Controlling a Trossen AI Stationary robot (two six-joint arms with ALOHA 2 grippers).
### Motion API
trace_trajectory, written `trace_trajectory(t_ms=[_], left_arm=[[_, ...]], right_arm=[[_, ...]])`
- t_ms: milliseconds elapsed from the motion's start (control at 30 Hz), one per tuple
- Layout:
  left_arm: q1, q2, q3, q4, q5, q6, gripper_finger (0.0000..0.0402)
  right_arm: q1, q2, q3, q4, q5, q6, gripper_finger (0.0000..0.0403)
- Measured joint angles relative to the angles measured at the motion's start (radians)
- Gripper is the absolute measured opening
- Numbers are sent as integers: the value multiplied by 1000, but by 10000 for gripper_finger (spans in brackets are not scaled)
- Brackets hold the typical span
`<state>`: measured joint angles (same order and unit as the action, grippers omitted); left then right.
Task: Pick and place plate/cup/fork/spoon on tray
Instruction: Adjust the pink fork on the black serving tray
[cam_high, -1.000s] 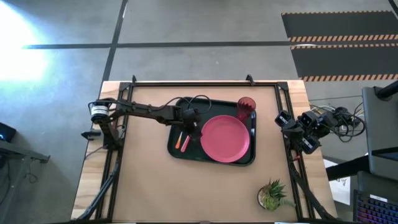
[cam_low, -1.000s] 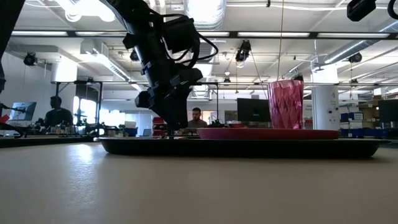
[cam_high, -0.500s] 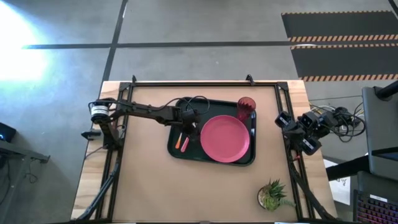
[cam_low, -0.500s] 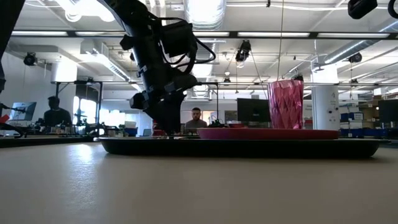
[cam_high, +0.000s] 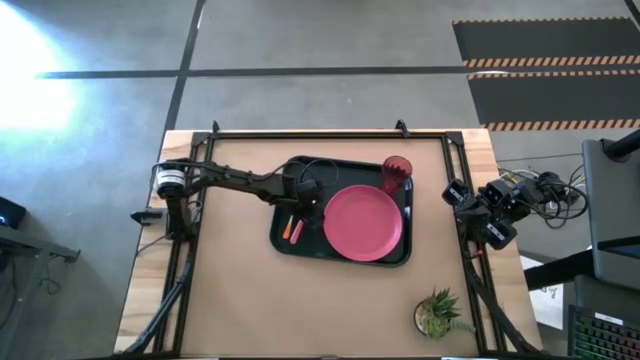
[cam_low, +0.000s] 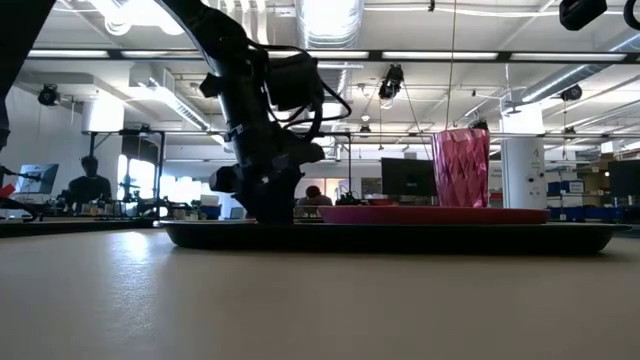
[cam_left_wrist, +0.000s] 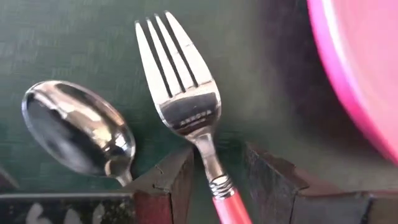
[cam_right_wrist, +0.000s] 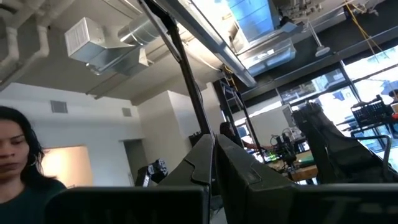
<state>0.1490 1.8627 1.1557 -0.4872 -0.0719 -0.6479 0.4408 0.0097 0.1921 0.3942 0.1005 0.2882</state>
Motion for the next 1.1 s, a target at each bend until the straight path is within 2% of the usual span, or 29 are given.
trace_trajectory(t_ms=[233,333,433,500,567,933,1100], left_arm=[[0,0,6,22,2,-1,113],[0,0,3,27,2,-2,78],[0,0,3,28,-16,-1,25],[0,0,3,27,-33,-1,7],[0,0,3,27,-66,-1,3],[-11,-18,45,14,-97,-2,1],[-26,-37,92,-121,-154,-19,0]], right_arm=[[0,0,0,0,0,0,9],[0,0,0,0,0,0,9],[0,0,0,0,1,0,9],[0,0,0,0,1,0,9],[0,0,0,0,1,0,9],[0,0,0,0,1,0,9],[0,0,0,0,1,0,9]])
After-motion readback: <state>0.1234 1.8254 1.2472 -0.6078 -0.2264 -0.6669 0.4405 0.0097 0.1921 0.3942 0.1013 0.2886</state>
